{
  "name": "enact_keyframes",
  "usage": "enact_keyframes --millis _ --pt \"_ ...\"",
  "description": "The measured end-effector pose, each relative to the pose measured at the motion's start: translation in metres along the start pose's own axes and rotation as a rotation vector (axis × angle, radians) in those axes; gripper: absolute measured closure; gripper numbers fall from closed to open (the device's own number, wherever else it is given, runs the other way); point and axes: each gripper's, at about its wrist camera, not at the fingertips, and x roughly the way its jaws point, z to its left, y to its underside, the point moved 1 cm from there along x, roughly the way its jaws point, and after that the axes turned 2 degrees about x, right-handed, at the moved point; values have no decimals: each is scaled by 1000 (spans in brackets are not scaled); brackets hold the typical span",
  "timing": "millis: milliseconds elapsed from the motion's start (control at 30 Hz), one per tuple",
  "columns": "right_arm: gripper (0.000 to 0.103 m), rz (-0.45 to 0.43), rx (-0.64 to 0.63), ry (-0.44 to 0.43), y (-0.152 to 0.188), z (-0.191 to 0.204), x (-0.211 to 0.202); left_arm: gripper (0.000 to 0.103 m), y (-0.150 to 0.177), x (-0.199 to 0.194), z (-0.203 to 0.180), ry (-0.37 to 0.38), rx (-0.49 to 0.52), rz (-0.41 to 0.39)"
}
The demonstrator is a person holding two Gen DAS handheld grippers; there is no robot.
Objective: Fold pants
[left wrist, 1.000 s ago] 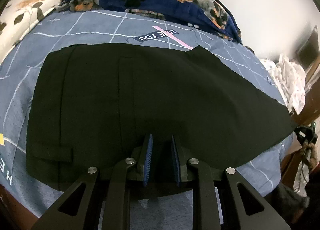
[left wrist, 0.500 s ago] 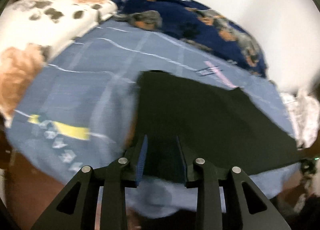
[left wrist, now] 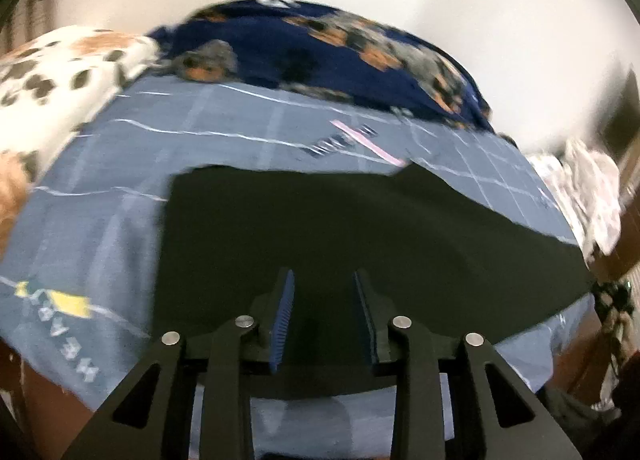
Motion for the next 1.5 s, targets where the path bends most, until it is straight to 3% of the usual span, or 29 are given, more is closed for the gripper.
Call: enact_keyframes --millis 200,333,500,667,767,833,1033,1100,1167,1233,1500 --pt "98 10 8 -23 0 -4 -1 64 13 23 -21 3 43 35" --pt "90 22 130 -130 -2 -20 -2 61 20 34 -10 9 -13 69" --pt "65 10 310 -341 2 -46 -6 61 24 34 -2 -9 -21 63" --pt "29 -5 313 -397 2 -43 -12 52 27 34 -4 -16 2 64" --pt "20 0 295 -394 4 -36 -11 50 27 35 -6 -18 12 65" --pt "20 5 272 -370 5 -33 -9 50 27 35 -7 -20 18 67" --pt "25 31 60 -172 14 4 2 49 27 35 -6 -14 9 65" --pt "38 38 -15 -80 19 18 12 49 27 35 -6 -15 13 65" --pt "90 71 -19 5 23 17 25 49 27 35 -6 -16 12 65" --pt "92 65 12 3 25 9 29 49 27 35 -6 -15 8 66" --pt "92 13 -94 51 36 29 20 49 27 32 -6 -25 20 44"
